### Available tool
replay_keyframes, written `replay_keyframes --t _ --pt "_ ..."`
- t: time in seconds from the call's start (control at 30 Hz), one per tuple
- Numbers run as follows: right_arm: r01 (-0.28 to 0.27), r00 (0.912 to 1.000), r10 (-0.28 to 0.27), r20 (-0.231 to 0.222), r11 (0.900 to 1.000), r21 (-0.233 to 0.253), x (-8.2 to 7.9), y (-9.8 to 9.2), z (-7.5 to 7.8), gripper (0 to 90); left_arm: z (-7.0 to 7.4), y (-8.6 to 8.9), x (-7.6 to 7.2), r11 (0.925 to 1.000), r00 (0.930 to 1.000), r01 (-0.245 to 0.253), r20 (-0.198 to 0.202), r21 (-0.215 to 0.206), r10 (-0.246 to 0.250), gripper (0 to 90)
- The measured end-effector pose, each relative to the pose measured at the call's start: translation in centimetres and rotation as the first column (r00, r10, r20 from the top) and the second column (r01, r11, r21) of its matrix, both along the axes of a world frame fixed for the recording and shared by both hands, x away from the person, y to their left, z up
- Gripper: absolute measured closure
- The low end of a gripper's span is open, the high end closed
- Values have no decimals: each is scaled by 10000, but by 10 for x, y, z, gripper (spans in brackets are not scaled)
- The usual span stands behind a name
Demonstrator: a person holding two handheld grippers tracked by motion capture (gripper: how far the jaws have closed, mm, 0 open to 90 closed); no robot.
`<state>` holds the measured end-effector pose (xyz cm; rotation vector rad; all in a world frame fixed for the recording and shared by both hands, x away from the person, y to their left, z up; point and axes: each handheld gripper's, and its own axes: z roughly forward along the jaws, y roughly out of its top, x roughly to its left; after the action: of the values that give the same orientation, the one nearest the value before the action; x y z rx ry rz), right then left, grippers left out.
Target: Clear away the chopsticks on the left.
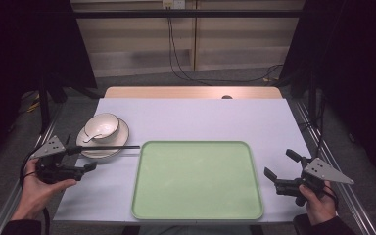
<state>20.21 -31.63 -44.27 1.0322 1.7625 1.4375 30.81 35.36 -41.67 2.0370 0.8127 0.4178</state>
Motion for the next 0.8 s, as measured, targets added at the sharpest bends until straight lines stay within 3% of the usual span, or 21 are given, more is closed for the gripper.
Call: replay_keyframes --t 0.07,0.13,0.23,0.27,0.33,0.37,0.43,0.47,0.53,0.57,0.63,0.67,0.7,0.73,0.8 --pt "-28 10000 28 3 10000 25 0 0 0 9 -1 5 5 9999 10000 70 -24 85 -70 174" --pt "2 10000 -2 -12 10000 59 0 0 0 9 -4 13 14 9977 9997 247 -74 636 -243 225" --pt "2 10000 -2 31 10000 -37 0 0 0 10 -9 22 22 9976 9999 172 -6 664 -172 250" --pt "26 10000 -26 37 10000 -43 1 1 0 10 -11 24 25 9985 9998 136 -132 529 -130 207" --pt "-18 10000 18 31 10000 -79 1 1 -1 10 -13 25 30 9957 9991 397 -173 831 -384 199" --pt "18 10000 -17 20 10000 -74 1 1 0 10 -15 25 32 9962 9989 407 -272 764 -388 236" --pt "28 10000 -28 -32 10000 -53 0 1 0 10 -17 24 36 9924 9980 607 -238 1073 -584 295" --pt "-4 10000 4 -21 10000 -60 1 1 -1 11 -17 23 38 9896 9978 663 -127 1279 -652 375" --pt "-1 10000 1 -14 10000 -63 1 1 -1 11 -18 22 40 9891 9980 631 -146 1327 -618 393" --pt "16 10000 -16 -40 10000 -49 0 1 -1 11 -19 21 45 9866 9991 413 -1 1577 -419 405" --pt "20 10000 -21 -18 10000 -62 0 1 -1 11 -20 22 49 9873 9995 302 44 1557 -313 406" --pt "-11 10000 11 -32 10000 -50 1 1 -1 12 -20 23 51 9875 9994 350 26 1538 -358 502" --pt "-26 10000 26 -10 10000 -54 1 1 -1 12 -21 23 53 9865 9990 433 -2 1580 -438 541" --pt "-83 9999 83 -88 9999 -70 1 0 -1 12 -23 21 55 9819 9966 814 -32 1708 -820 556" --pt "-59 9999 58 -115 10000 -49 1 1 -1 12 -24 17 57 9734 9943 1062 -105 2031 -1063 577"
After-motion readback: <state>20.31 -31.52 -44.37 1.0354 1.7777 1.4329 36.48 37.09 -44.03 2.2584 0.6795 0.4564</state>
